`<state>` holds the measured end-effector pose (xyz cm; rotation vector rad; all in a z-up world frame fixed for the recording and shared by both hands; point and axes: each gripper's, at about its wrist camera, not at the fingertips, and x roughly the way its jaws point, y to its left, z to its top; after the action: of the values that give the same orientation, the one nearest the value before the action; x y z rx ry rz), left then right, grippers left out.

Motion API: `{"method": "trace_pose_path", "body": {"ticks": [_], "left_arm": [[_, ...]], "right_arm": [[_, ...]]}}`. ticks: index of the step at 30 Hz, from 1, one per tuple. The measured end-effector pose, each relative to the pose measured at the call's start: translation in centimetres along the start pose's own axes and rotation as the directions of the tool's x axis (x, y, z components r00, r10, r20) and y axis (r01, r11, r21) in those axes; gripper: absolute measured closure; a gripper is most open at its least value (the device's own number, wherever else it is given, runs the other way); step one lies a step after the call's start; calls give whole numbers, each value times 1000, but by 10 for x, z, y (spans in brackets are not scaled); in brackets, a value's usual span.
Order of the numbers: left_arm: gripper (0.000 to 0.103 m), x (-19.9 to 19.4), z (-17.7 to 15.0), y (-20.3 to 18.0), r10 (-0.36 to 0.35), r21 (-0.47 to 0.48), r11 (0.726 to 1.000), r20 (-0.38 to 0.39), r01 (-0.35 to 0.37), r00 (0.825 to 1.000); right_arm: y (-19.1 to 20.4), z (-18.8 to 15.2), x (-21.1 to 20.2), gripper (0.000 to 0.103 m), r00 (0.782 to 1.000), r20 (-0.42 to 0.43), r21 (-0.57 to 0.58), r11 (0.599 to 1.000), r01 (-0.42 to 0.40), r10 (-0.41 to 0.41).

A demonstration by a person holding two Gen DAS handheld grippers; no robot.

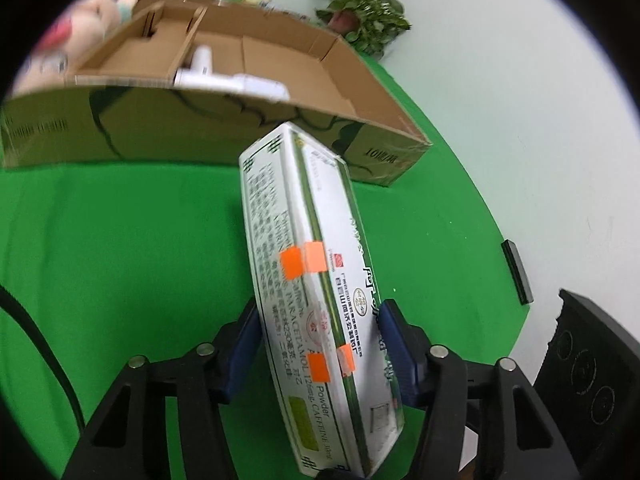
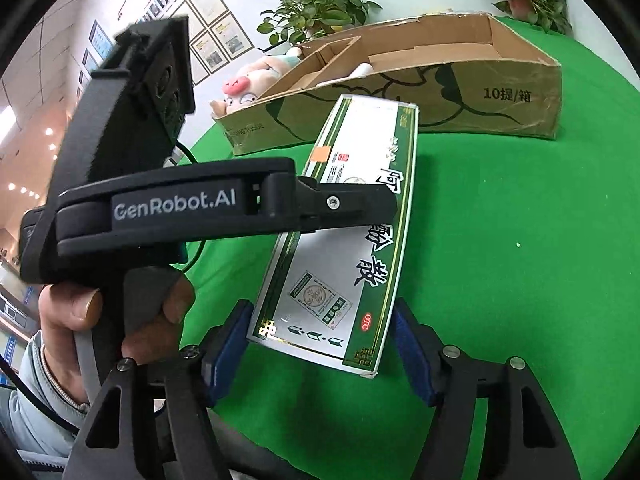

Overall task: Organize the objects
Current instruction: 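Lift the medicine box and turn it upright with the right gripper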

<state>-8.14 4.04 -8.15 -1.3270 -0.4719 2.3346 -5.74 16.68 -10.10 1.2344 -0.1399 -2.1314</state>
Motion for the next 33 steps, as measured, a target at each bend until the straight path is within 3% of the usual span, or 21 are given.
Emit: {"method": "trace_pose_path", "body": {"ticks": [4,8,17,26,33], "left_arm": [[54,-28,6,-2,30,44,999,64,-32,998],[62,-63,15,0,11,71,997,130,-20,991],[63,-101,49,-20,-33,131,991,265,-2,964],[63,-127,94,-53,-102,244,969,315,23,943],[63,-122,132,-75,-113,294,956,312,17,943]], "right_arm": [[16,6,0,37,1000,19,-21,1000,-9,10],[37,26,0,39,998,57,-53,999,5,-2],[69,73,-24,42,984,170,-129,989,65,-42],[75,109,-73,42,947,304,-147,977,157,-106],[58,145,-99,42,928,354,-111,979,170,-120]]}}
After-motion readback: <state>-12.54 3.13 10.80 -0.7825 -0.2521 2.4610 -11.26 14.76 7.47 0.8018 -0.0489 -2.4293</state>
